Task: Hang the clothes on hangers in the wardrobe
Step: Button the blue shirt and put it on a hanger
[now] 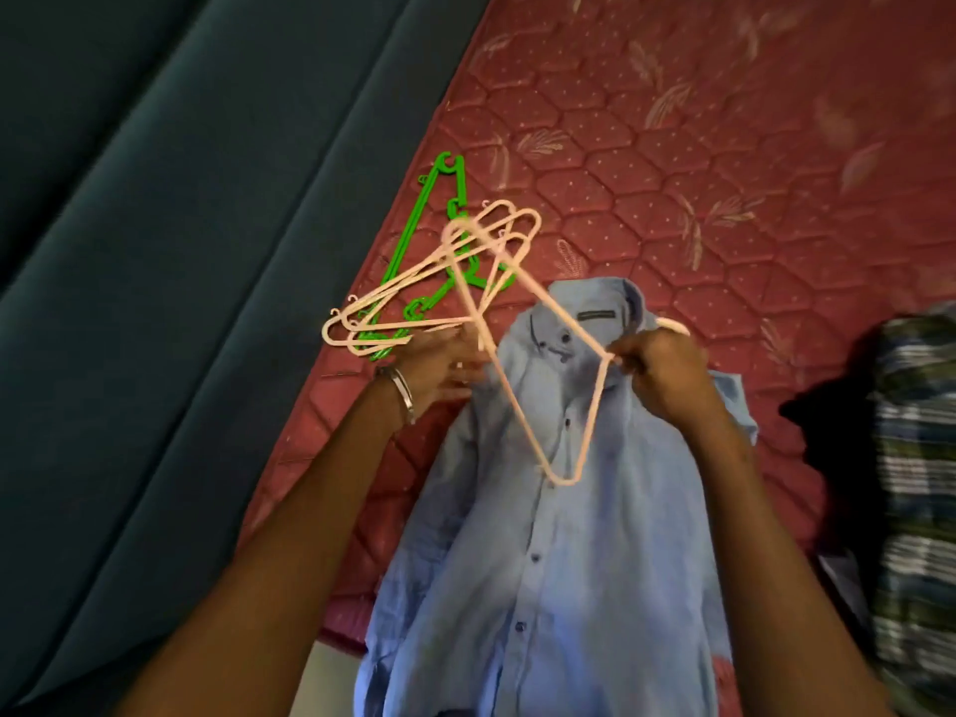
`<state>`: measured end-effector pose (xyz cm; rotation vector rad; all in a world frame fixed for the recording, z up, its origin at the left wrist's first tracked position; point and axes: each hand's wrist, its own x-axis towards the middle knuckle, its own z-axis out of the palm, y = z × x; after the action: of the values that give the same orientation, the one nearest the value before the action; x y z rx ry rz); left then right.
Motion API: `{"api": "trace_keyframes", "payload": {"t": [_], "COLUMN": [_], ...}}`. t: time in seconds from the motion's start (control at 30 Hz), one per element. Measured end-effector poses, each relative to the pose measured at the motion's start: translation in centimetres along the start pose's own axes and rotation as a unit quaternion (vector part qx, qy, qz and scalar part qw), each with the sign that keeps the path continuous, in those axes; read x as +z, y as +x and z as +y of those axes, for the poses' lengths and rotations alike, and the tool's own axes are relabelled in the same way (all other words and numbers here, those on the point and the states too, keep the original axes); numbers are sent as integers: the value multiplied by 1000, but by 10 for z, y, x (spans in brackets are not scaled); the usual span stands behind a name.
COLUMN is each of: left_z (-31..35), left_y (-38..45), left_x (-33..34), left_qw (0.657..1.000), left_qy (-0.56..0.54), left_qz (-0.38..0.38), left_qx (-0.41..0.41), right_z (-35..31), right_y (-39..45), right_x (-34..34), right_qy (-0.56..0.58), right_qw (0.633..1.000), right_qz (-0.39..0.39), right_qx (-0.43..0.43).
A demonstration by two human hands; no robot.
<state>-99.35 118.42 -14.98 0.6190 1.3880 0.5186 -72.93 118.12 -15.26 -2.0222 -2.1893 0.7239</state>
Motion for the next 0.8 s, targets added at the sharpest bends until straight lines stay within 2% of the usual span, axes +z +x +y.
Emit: {"api": "trace_keyframes", "payload": {"t": [0.03,0.13,0.23,0.3,0.37,0.43,0.47,0.5,0.53,0.57,0.6,0.63,0.67,0.8], "left_z": [-7,-33,-54,-61,-64,-66,-66,-64,-63,-61,-60,-57,-56,-48], "left_y": [-4,-11,-27,-46,-62,-72,-76,-80,-81,-83,-83,-83,-82,-76], "left_x": [12,42,64,81,92,100,104,108,111,114,116,120,121,126], "left_qw": [1000,987,984,988,988,986,984,983,982,982,983,984,985,980], "left_qy": [3,75,57,-3,-25,-25,-26,-29,-30,-30,-31,-33,-33,-56], "left_qz": [9,101,118,111,110,124,132,139,143,143,142,136,133,154], "left_qx": [16,99,122,108,102,108,114,120,122,121,116,109,105,110], "right_z": [2,13,20,27,30,38,46,54,62,69,71,70,68,65], "right_y": [-10,-45,-78,-103,-128,-150,-157,-161,-160,-158,-155,-152,-148,-122], "right_x": [-2,-8,-16,-18,-18,-24,-27,-35,-39,-40,-41,-43,-44,-56], "right_qy": [-10,13,37,73,119,175,227,309,418,518,580,600,612,654], "right_qw": [1000,998,995,989,968,929,900,864,817,773,749,748,748,728], "right_qz": [-4,2,8,68,189,325,371,379,341,263,166,84,36,-6], "right_qx": [-21,-66,-89,-114,-117,-37,35,124,205,255,274,270,254,204]}}
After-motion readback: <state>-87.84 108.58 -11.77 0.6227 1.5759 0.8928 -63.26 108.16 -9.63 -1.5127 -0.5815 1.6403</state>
